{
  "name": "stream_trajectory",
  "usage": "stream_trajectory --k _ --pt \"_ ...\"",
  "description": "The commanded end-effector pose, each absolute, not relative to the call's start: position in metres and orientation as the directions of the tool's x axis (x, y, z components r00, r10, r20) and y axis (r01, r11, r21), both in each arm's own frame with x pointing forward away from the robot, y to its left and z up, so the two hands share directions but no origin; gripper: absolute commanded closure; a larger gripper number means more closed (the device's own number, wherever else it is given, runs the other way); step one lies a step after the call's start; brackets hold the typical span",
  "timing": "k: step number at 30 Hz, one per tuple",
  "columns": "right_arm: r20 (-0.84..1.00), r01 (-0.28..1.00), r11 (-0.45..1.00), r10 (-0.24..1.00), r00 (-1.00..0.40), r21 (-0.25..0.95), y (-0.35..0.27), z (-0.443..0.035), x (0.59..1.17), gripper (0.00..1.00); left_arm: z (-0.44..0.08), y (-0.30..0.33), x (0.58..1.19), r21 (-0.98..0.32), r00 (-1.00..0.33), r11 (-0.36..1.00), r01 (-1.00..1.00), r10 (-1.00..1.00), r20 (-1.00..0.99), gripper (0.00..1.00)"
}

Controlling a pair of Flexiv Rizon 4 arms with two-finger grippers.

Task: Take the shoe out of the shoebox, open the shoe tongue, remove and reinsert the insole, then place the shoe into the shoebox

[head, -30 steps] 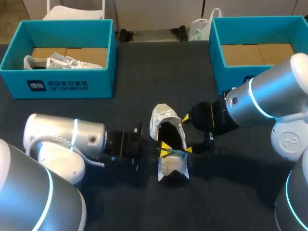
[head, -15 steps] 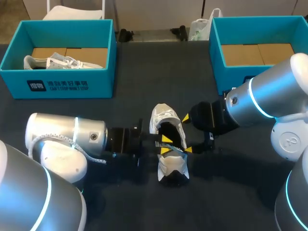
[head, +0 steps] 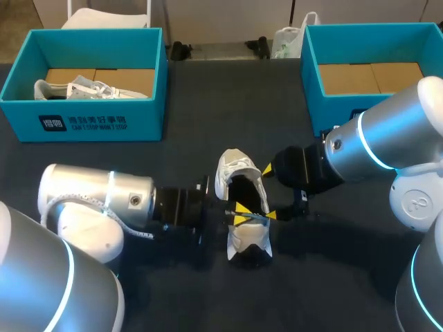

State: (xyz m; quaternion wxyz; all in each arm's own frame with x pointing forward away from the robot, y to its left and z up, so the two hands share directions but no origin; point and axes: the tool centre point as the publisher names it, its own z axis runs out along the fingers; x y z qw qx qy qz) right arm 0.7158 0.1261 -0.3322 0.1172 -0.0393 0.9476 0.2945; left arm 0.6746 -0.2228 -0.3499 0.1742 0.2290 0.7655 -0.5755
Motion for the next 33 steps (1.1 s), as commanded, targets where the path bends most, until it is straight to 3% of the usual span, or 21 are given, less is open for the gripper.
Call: stream_trajectory --k 1,10,11,13,14,33 --pt "-0.248 -0.143 0.825 -0.003 -0.969 0.547 0.127 -0.333 0.715 0.0 -0.36 -0.224 0.685 -0.794 -0.831 0.245 0.556 0.166 -0.531 1.0" --pt "-0.248 -0.143 0.825 -0.003 -0.969 0.547 0.127 -0.333 0.715 0.0 -0.363 -0.221 0.691 -0.795 -0.837 0.263 0.547 0.154 -0.525 1.0" --pt "-0.248 -0.143 0.825 -0.003 -0.969 0.547 0.127 -0.333 0.715 0.0 -0.358 -0.221 0.689 -0.798 -0.837 0.252 0.547 0.151 -0.525 0.81" --pt "-0.248 -0.143 0.825 -0.003 -0.969 0.547 0.127 -0.333 0.715 0.0 -0.349 -0.22 0.685 -0.798 -0.832 0.235 0.554 0.145 -0.535 0.67" --pt "-0.248 -0.143 0.825 -0.003 -0.969 0.547 0.127 -0.333 0.715 0.0 -0.344 -0.22 0.684 -0.8 -0.832 0.227 0.555 0.142 -0.537 0.65" --pt "-0.248 -0.143 0.825 -0.003 -0.969 0.547 0.127 -0.333 0.715 0.0 -0.287 -0.201 0.672 -0.802 -0.815 0.149 0.579 0.133 -0.564 0.62"
